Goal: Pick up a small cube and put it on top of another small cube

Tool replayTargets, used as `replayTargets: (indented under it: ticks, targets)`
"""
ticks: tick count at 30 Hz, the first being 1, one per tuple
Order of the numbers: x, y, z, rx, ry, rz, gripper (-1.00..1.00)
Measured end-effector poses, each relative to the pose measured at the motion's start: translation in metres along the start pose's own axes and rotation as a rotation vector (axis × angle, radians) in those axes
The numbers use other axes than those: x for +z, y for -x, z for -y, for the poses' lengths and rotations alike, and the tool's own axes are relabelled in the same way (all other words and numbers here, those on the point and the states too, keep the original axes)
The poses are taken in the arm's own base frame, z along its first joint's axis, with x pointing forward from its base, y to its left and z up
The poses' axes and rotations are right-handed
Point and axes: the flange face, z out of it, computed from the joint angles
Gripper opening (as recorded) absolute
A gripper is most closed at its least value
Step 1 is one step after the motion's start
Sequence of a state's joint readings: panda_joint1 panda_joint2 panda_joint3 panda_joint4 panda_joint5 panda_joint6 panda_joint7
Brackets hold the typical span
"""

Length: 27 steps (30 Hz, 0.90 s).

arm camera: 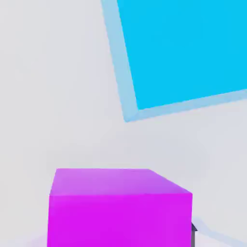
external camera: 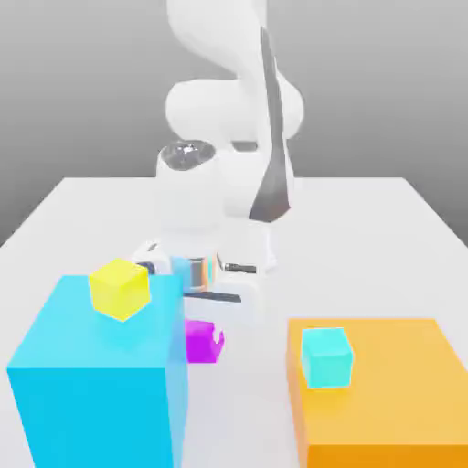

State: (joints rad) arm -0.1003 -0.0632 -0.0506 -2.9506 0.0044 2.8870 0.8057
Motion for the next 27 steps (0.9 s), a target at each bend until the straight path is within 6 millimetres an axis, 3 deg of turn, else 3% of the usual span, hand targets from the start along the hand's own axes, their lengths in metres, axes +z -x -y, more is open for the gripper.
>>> replayTargets:
  ticks: [7,9,15,21,23,26,27]
  targets:
    - [-0.064,0.038,0.072,-0.025,-0.057,0.087,-1.00]
    - [-0.088,0.032,0.087,0.027,-0.068,0.107,-1.00]
    - [-0.169,-0.025,0.103,0.305,-0.064,0.109,-1.00]
    - [-0.249,-0.103,0.072,0.656,-0.024,0.040,-1.00]
    - [-0.251,-0.124,0.056,0.741,-0.008,0.010,-1.00]
    - [-0.212,-0.131,0.051,0.767,-0.003,0.000,-1.00]
    - [-0.202,-0.131,0.050,0.769,-0.003,0.000,1.00]
